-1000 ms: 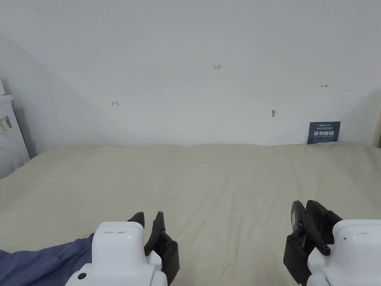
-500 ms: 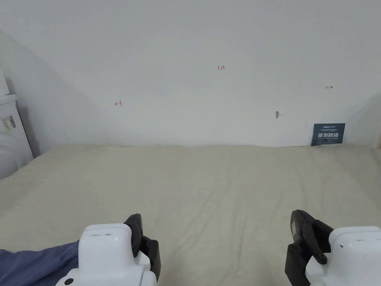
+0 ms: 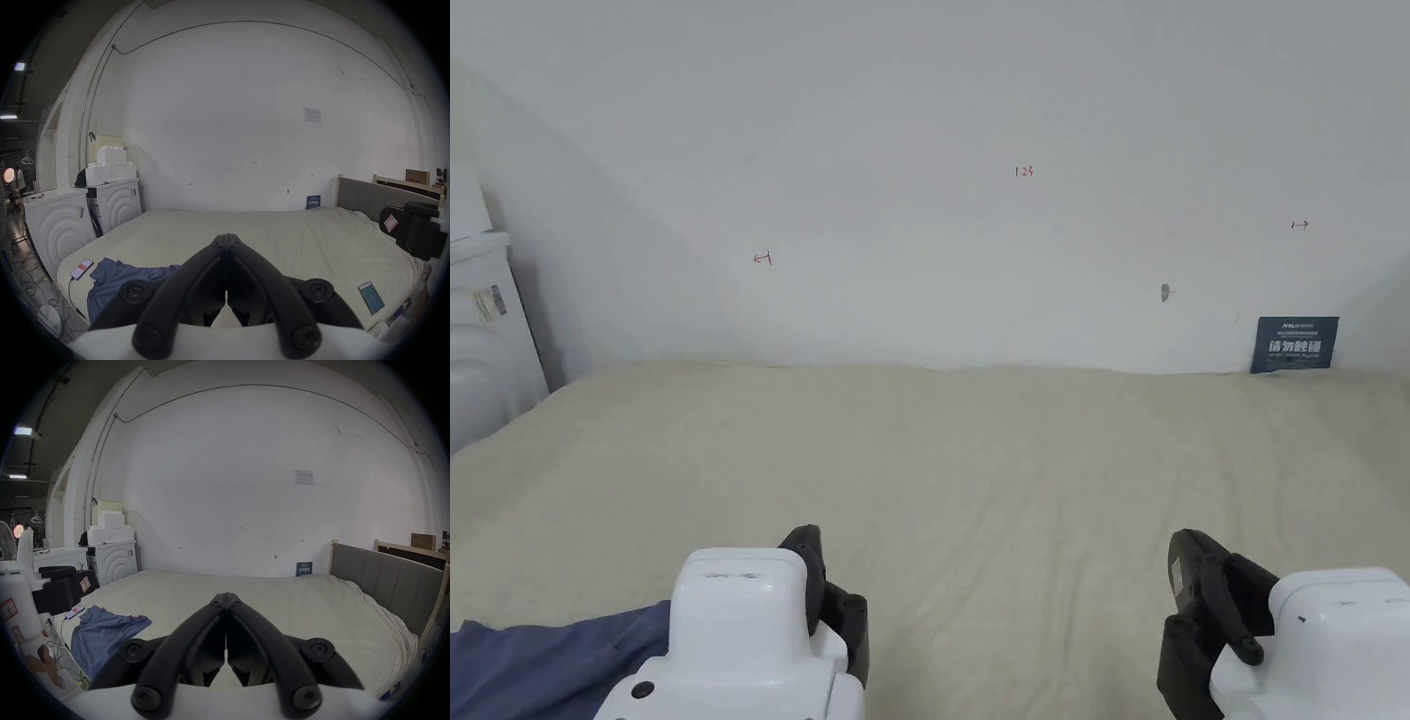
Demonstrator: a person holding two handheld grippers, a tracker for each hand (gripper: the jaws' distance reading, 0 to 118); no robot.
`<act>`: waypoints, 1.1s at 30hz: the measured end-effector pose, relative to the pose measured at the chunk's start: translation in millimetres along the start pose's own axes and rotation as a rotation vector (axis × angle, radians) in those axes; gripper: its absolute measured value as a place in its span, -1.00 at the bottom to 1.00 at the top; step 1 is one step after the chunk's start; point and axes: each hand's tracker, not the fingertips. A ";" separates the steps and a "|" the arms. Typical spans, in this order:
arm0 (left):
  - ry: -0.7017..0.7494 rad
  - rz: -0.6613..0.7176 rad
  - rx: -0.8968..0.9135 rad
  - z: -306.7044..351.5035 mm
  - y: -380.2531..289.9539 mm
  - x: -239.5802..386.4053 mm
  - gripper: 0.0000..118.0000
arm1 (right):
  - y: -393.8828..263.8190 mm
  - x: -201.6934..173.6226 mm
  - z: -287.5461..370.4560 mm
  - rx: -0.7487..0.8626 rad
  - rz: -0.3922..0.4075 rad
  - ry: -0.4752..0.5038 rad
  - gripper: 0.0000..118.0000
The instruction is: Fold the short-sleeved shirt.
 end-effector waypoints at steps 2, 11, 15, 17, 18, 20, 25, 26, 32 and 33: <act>0.019 0.009 0.005 -0.1 1.3 -4.8 -1.00 | 2.6 -3.0 -3.7 0.001 -0.006 0.030 -0.95; 0.172 0.014 0.003 10.5 8.1 -54.8 -1.00 | 10.3 -50.4 -32.7 0.000 -0.044 0.246 -0.95; 0.306 0.026 0.010 24.6 9.9 -84.4 -1.00 | 12.1 -87.2 -45.7 0.004 0.011 0.353 -0.95; 0.359 0.035 0.006 33.8 9.4 -100.6 -1.00 | 12.7 -104.4 -50.0 0.001 0.002 0.422 -0.95; 0.391 0.036 0.007 38.0 9.0 -107.2 -1.00 | 12.5 -113.2 -51.7 0.000 -0.006 0.453 -0.95; 0.439 0.026 0.002 45.9 8.1 -121.2 -1.00 | 11.1 -131.7 -55.3 -0.007 -0.015 0.515 -0.95; 0.501 0.008 -0.033 54.1 -0.1 -146.1 -1.00 | 1.9 -166.8 -60.2 -0.039 0.003 0.597 -0.95; 0.512 0.019 -0.042 54.3 -2.3 -150.1 -1.00 | 0.6 -170.5 -60.7 -0.044 0.005 0.608 -0.95; 0.536 0.051 -0.114 37.3 -27.2 -172.7 -1.00 | -13.6 -196.0 -77.7 -0.097 0.028 0.653 -0.95; 0.534 0.051 -0.124 33.2 -32.6 -175.2 -1.00 | -16.8 -199.2 -81.4 -0.108 0.034 0.656 -0.95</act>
